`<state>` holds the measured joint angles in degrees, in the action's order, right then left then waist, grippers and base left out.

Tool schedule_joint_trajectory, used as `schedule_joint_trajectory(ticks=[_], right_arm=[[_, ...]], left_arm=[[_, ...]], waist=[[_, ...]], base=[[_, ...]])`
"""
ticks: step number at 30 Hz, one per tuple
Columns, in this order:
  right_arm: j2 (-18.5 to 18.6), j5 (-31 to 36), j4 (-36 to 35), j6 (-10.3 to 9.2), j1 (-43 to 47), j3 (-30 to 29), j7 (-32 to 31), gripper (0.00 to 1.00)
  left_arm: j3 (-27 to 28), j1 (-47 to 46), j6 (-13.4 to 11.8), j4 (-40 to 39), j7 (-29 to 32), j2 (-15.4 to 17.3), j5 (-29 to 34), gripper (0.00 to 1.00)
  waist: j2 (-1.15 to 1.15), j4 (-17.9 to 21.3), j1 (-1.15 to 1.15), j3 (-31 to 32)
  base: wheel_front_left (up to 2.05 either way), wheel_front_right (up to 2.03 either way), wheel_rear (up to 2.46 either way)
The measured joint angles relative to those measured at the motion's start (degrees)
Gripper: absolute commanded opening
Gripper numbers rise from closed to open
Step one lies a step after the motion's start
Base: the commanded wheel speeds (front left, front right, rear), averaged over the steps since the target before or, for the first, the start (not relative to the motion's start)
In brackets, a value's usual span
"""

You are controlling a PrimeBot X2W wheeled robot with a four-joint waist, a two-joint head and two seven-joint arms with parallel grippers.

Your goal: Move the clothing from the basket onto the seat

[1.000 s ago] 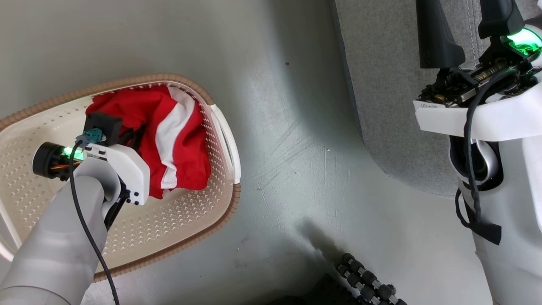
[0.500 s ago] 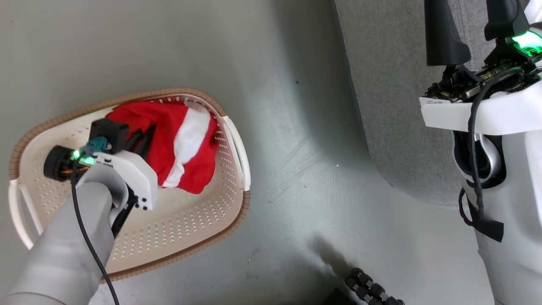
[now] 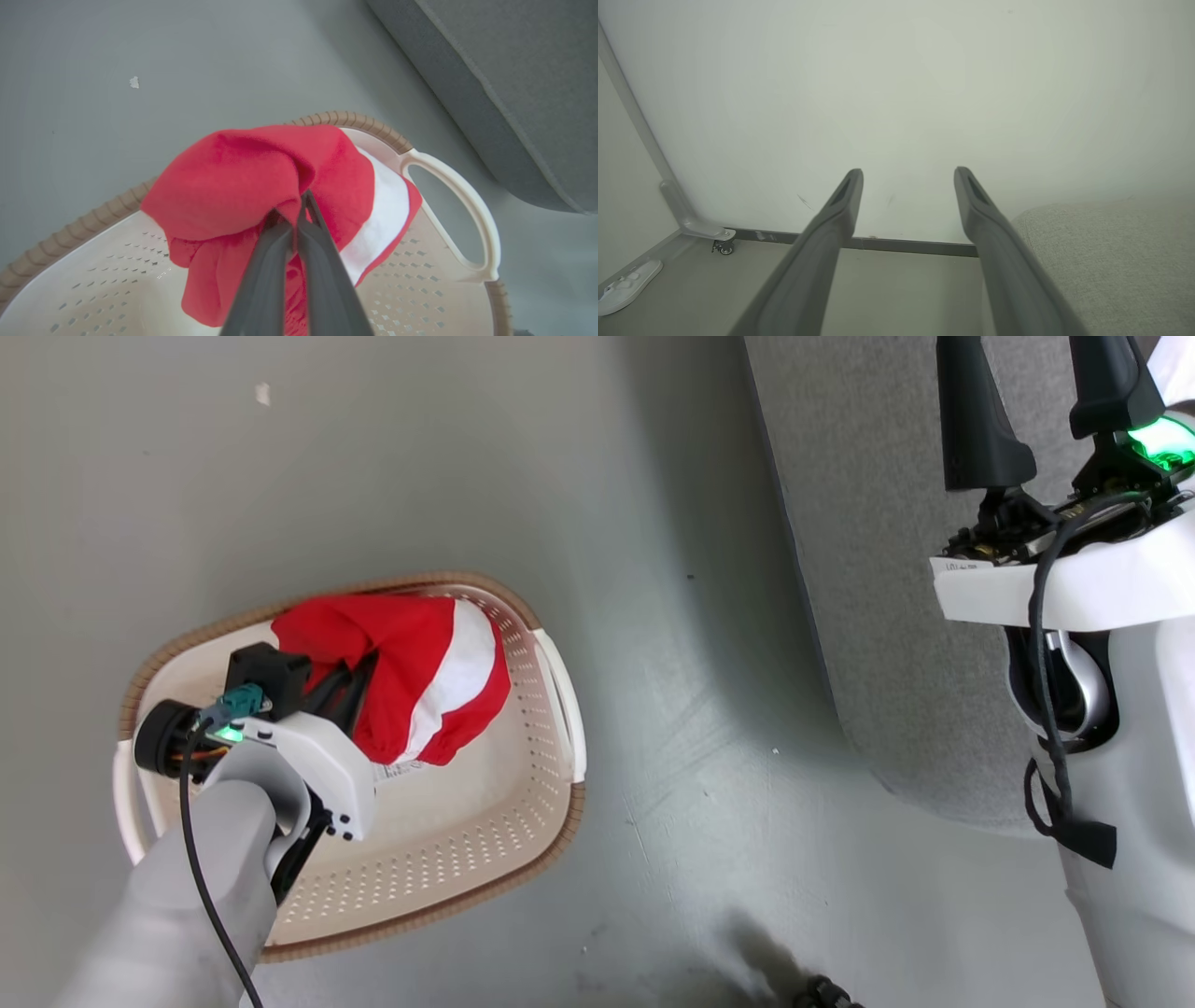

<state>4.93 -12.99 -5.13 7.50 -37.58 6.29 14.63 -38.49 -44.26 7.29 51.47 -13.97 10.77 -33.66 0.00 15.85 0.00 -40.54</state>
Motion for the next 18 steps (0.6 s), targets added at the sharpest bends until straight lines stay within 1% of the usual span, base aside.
schedule_joint_trajectory(ticks=[9,13,18], right_arm=[[1.44,0.0,1.94,0.0,2.41,0.07,0.0,1.0],[2.43,-0.01,2.1,0.0,3.13,0.09,0.0,1.0],[2.59,-0.01,3.07,0.0,4.52,0.56,0.0,1.0]], left_arm=[[0.04,2.86,0.0,-3.07,-0.26,-0.29,-1.29,0.0],[1.14,3.69,0.0,-5.99,-0.26,-0.26,-1.66,0.0],[2.74,4.29,0.0,-9.14,-0.31,-0.26,-1.65,0.0]], waist=[[0.0,-2.05,0.0,4.31],[0.0,-2.99,0.0,6.16],[0.0,-4.14,0.0,8.41]], base=[[0.0,0.0,0.0],[0.0,0.0,0.0],[0.0,0.0,0.0]])
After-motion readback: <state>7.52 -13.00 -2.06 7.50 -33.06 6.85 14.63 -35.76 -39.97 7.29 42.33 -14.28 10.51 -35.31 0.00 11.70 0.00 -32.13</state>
